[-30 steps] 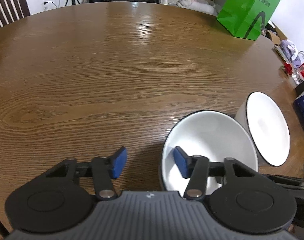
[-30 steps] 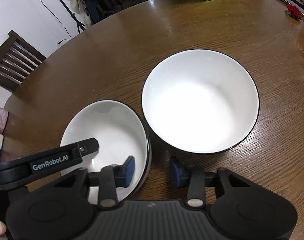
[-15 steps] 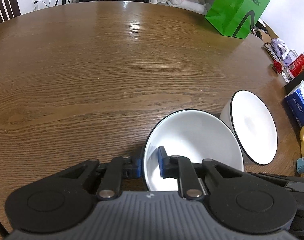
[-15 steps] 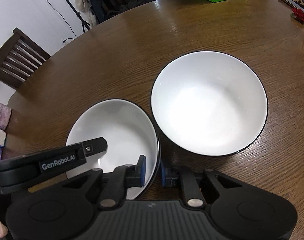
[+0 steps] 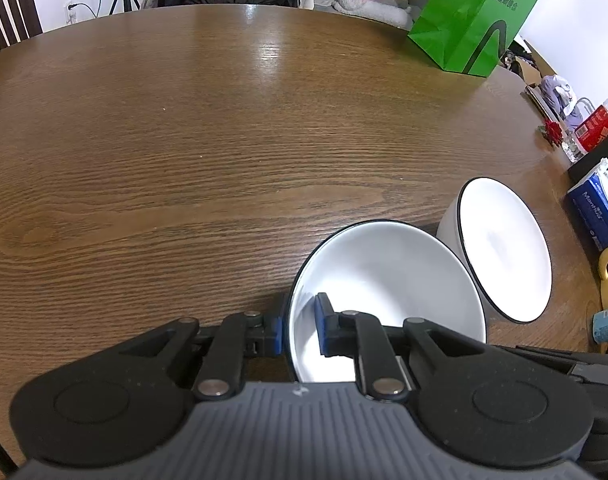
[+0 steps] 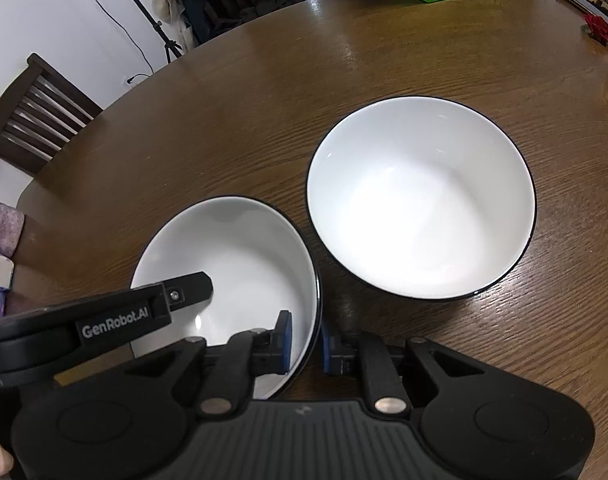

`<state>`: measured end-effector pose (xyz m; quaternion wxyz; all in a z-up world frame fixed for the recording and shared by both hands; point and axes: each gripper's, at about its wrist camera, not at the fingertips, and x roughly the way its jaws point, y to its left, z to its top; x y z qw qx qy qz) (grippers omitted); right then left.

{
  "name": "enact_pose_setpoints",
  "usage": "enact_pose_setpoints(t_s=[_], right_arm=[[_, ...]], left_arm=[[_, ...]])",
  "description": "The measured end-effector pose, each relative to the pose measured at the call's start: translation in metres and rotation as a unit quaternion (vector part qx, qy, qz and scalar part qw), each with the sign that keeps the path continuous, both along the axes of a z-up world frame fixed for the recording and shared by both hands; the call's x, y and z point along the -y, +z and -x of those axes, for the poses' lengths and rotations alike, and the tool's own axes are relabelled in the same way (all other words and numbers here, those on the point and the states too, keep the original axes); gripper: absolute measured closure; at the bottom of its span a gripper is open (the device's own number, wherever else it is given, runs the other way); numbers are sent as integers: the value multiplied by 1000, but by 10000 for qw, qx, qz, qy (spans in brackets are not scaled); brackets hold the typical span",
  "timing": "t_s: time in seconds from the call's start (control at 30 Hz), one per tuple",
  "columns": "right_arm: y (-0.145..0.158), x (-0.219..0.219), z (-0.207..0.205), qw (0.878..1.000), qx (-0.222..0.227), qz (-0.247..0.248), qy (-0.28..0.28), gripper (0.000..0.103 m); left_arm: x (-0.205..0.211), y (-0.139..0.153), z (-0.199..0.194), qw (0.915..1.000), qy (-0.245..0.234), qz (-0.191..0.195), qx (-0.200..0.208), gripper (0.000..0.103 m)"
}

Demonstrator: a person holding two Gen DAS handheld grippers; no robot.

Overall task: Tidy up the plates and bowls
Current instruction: 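Lift and carry the white bowl with both grippers toward the blue bowl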

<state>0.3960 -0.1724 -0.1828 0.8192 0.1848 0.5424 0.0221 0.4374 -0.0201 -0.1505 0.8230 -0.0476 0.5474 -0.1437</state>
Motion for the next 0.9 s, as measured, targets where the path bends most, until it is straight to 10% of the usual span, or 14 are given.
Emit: enact_pose_setpoints(t_s=[0.9], right_arm=[[33,-5,21,9995,229,49,209,89]], left_arm=[[-18,32,31,9997,96,34,227,87]])
